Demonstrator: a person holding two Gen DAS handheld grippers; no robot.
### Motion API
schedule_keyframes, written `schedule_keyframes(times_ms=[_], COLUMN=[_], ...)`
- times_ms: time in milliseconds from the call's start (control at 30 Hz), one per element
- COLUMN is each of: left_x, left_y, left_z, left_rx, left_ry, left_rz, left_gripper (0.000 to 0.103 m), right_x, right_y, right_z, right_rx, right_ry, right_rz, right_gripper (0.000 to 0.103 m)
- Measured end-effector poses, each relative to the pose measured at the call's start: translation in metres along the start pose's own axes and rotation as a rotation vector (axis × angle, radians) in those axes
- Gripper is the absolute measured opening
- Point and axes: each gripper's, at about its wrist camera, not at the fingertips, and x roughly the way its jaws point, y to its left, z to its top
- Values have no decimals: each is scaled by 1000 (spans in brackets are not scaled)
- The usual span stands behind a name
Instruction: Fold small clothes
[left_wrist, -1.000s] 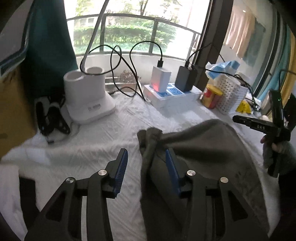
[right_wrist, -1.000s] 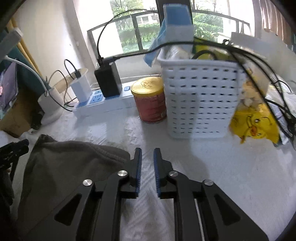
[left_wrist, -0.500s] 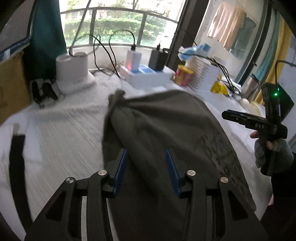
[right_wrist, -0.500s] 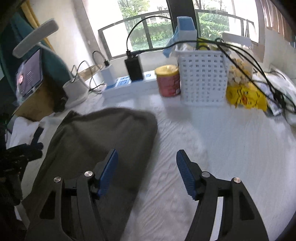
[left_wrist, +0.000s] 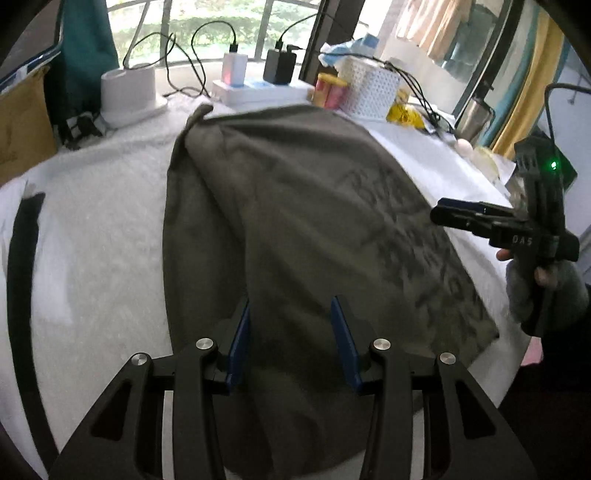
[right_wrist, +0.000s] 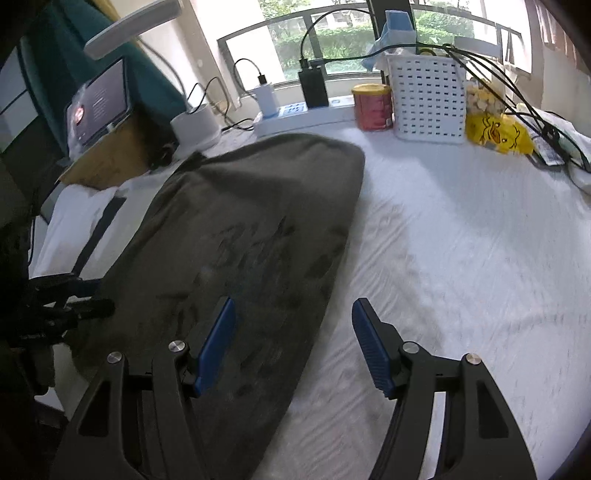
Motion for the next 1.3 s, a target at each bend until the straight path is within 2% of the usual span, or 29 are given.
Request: schedule_keyframes(times_ms=[167, 200, 233, 267, 400, 567, 633, 700, 767, 833, 867, 933, 1000, 1167, 1300], left_x=[-8, -9, -10, -13, -31, -30, -28, -28, -26, -24, -24, -23, -27, -28, -18], left_y=[-1, -2, -4, -5, -7, -7, -4, -1, 1, 1, 1, -3, -12, -47, -68], left_z=[-15, -18, -20, -23, -26, -33, -38, -41, -42, -43, -43, -43, -41, -43, -56], left_rx=[-24, -15, -3, 5, -8, -1, -10, -25, -40, -44, -44, -40, -7, 79, 39], left_ry=[-12, -10, -12, -19, -90, -71, -68, -74, -73, -74, -75, -72, -77, -53, -49], left_rz=[-18, -23, -29, -44, -52, -54, -60, -75, -89, -99, -98, -87, -73, -109, -114], left_gripper=[45, 40, 19, 11, 8, 8, 8, 8, 8, 8, 8, 8, 8, 9, 9], right_x=[-1, -1, -2, -4, -14, -29, -36, -39, -40, -41, -41, -43, -49, -70, -75], right_y=[6, 8, 9, 10, 17, 24, 26, 27, 32, 34, 34, 35, 27, 4, -3], right_z=[-16, -19, -21, -23, -36, -62, -72, -81, -87, -90, -91, -91, -88, -80, -87], right_rx=[-5, -2, 2, 1, -2, -6, 26, 48, 38, 21, 13, -37, -36, -63, -84], right_ry=[20, 33, 42, 44, 63, 53, 47, 38, 40, 33, 37, 38, 33, 31, 46], right_rz=[-6, -5, -2, -2, 4, -19, 28, 37, 15, 1, 7, 10, 14, -62, -110], right_gripper=[66, 66, 66, 66, 66, 66, 65, 56, 28, 19, 7, 6, 4, 3, 3])
